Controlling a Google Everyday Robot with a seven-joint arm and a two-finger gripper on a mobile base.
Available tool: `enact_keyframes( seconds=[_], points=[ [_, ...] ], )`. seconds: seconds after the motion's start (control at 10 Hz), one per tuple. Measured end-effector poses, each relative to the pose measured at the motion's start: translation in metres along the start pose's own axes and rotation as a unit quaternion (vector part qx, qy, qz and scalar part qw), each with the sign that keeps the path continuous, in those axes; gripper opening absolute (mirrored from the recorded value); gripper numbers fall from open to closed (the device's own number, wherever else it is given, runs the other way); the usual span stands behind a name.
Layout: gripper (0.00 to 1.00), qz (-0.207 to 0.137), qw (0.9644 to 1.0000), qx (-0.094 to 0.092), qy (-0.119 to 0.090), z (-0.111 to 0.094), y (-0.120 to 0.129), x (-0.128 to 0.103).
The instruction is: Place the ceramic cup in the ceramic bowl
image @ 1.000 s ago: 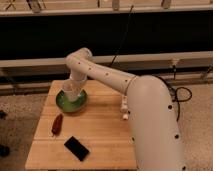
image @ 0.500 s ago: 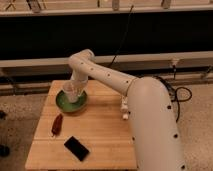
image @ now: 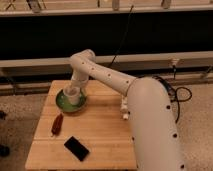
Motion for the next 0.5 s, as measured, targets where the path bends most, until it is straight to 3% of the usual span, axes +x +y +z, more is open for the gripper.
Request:
enact_keyframes(
  seconds=[0.2, 0.5],
  points=[
    [0.80, 0.001, 1.0000, 0.004, 0.004, -0.007, 0.000, 0.000],
    [0.80, 0.009, 0.9997, 0.009, 0.022, -0.039, 0.000, 0.003]
  ],
)
